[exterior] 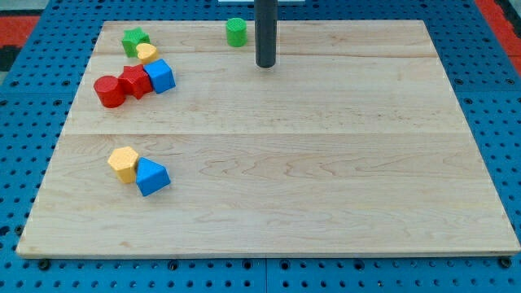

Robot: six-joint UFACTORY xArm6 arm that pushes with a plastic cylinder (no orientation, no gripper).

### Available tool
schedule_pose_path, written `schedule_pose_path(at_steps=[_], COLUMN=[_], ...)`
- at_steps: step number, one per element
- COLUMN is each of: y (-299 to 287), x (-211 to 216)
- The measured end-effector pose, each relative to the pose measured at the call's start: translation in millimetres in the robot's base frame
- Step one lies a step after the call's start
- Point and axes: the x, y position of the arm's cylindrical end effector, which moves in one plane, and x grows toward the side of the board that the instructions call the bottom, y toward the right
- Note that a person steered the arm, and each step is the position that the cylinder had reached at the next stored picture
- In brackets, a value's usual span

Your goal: Move the blue cube to the right of the red circle

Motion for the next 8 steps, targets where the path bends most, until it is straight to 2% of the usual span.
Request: schedule_pose_path(at_steps=[1,2,4,6,8], y=[4.2,-27.6,-117.3,-173.3,-167.8], x=[22.6,36.9,-0.3,37.7,13.2])
